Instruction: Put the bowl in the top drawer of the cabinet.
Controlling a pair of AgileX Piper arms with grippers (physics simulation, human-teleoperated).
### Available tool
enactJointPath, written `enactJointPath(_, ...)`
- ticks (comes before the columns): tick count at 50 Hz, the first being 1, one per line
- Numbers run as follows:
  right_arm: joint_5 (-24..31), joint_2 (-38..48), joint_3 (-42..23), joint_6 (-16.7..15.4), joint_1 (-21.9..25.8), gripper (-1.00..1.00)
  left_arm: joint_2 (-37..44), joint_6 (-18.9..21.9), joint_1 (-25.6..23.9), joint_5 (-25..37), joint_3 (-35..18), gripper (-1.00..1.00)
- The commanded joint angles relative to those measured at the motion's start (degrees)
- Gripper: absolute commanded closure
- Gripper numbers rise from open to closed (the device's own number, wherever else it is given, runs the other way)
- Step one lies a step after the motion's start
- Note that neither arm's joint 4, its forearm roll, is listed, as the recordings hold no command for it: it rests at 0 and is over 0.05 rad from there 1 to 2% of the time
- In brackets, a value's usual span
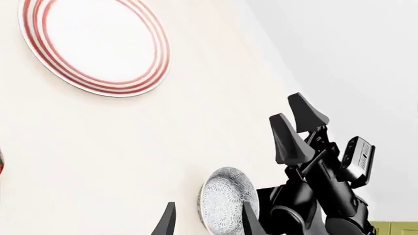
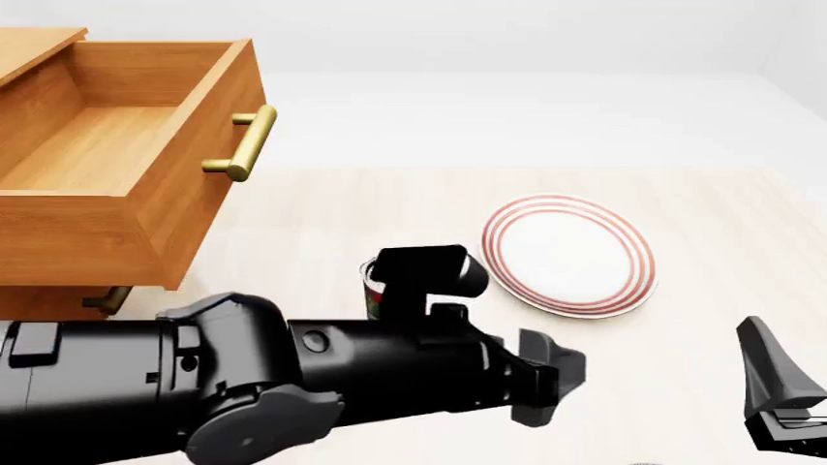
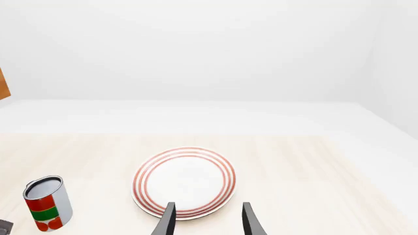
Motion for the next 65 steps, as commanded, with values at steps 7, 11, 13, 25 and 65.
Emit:
enactJointPath(7, 0.0, 0.0, 0.0, -0.01, 0.01, -1.0, 5.05, -4.86, -0.33, -1.47, -1.18, -1.0)
enactJointPath(11, -0.01, 0.0, 0.0, 0.0, 0.01, -1.0, 5.68, -4.85, -0.47, -1.47, -1.55, -1.0)
enactJointPath(13, 0.0, 0.0, 0.0, 0.0, -0.01, -1.0, 6.14, -5.05, -0.53, -1.61, -1.61, -1.0)
enactJointPath(25, -0.01, -0.01, 0.0, 0.01, 0.0, -1.0, 9.17, -7.07, -1.82, -4.02, -0.76, -1.0)
enactJointPath(65, 0.0, 0.0, 0.0, 0.01, 0.01, -1.0, 16.38, -10.32, -5.63, -7.82, -1.13, -1.0)
